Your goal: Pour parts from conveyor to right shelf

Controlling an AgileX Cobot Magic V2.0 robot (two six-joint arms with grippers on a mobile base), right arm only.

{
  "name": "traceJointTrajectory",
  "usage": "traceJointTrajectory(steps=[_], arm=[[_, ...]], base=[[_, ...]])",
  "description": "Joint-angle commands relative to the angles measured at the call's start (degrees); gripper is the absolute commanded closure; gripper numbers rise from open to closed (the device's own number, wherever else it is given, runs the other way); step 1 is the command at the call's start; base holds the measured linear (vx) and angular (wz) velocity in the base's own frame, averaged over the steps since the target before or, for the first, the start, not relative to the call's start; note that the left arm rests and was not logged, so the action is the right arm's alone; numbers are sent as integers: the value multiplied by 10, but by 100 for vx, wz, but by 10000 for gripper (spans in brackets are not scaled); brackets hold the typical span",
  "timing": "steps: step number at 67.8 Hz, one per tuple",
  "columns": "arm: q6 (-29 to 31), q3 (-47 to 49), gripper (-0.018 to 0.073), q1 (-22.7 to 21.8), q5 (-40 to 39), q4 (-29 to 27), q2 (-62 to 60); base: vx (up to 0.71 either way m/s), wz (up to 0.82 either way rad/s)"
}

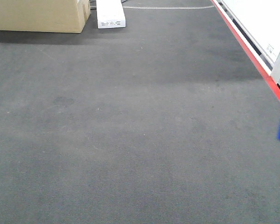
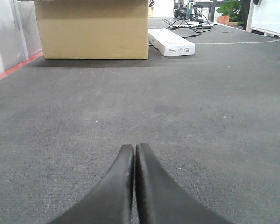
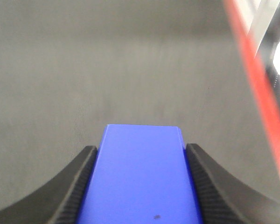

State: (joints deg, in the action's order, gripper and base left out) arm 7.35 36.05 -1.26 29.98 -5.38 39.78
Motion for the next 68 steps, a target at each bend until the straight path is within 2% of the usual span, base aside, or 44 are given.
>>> traceJointTrajectory(steps=[1,34,44,54,68], arm=[[18,-11,565,-3,-52,-1,-78],[19,-123,565,-3,-44,-4,-259],[20,-133,565,-3,-70,7,-321],[20,-133,565,-3,-47,25,-334],[19,-133,565,-3,-34,21,-334]], base=[[0,0],[0,0],[0,0],[0,0],[0,0]])
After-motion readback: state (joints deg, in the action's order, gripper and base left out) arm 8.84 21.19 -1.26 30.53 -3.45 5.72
